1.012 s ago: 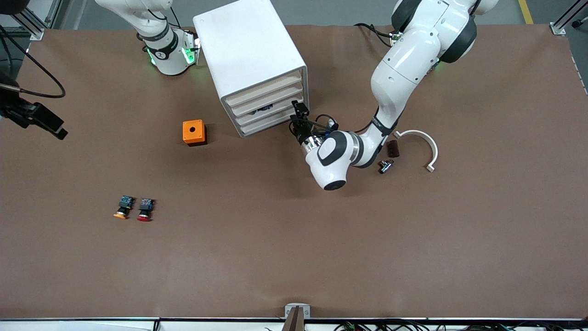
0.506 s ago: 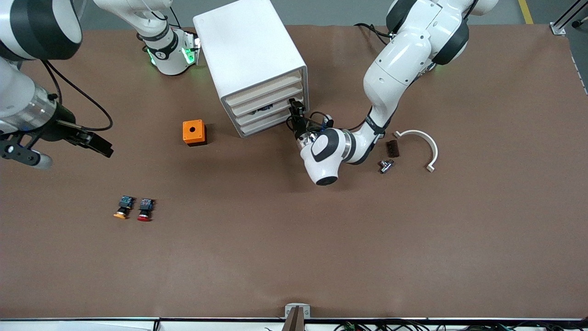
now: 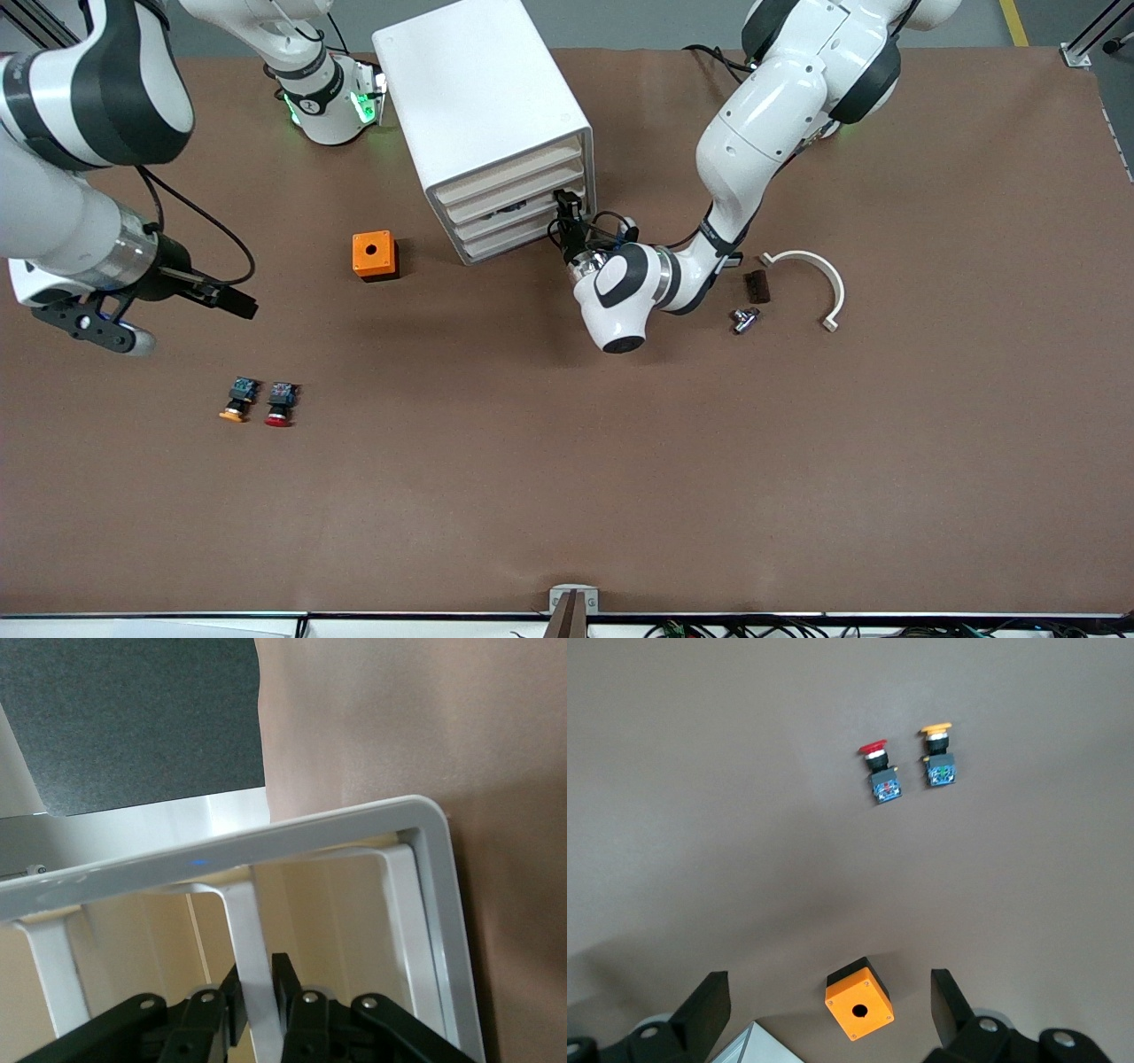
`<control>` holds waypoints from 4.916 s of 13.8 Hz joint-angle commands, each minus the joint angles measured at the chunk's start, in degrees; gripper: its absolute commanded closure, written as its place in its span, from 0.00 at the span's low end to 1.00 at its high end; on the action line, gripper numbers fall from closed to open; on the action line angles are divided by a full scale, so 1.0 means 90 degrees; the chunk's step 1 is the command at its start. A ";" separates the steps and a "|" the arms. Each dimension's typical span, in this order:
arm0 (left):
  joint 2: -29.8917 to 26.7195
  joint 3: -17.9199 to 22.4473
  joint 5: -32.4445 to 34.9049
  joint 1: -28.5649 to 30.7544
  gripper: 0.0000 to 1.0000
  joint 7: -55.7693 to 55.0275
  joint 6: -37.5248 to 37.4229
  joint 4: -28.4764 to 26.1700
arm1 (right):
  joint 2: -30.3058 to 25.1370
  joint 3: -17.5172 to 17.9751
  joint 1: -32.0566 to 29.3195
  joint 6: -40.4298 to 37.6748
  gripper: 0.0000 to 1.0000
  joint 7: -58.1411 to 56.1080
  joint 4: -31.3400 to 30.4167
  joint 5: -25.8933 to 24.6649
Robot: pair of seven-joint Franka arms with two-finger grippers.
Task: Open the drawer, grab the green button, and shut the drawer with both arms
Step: 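Pull the drawer open with the left gripper while the right gripper approaches, then grasp the green button in the drawer with the right gripper, then carry the green button beside the red button with the right gripper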
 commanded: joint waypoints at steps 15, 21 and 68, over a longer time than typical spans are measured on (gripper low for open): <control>0.0029 0.0082 -0.0538 0.1233 0.80 -0.0067 0.0258 0.0208 | 0.0759 -0.0025 0.1381 0.0037 0.00 0.3418 -0.0047 0.1149; 0.0000 0.0082 -0.0568 0.1390 0.45 -0.0008 0.0277 0.0208 | 0.0779 -0.0025 0.2485 0.0963 0.00 0.5059 -0.0554 0.1500; -0.1211 0.0024 0.3455 0.1371 0.00 0.7004 0.2718 0.1009 | 0.1530 -0.0220 0.1512 0.3045 0.89 0.1032 -0.0497 0.0299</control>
